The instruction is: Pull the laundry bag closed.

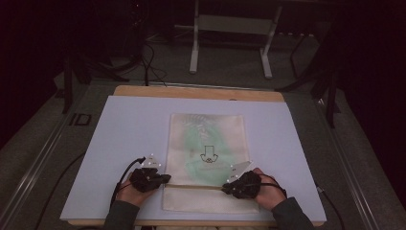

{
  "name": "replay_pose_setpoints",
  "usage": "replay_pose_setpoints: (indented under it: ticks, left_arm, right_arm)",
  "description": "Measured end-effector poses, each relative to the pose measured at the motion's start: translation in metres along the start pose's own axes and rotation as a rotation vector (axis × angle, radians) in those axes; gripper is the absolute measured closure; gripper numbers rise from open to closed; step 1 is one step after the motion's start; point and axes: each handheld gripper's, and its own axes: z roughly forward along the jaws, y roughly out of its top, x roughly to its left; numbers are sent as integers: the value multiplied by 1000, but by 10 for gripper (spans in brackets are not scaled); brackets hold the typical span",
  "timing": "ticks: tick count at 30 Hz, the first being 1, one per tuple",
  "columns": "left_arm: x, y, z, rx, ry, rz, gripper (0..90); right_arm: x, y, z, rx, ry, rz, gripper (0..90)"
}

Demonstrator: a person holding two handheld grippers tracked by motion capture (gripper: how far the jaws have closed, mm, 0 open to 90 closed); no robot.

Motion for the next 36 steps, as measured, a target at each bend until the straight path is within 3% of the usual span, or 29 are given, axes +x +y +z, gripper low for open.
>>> replay_pose_setpoints:
  ticks: [36]
  left_arm:
    - [0,0,0,0,0,0,896]
  right_arm:
    - [-5,-17,-11,2,6,36,824]
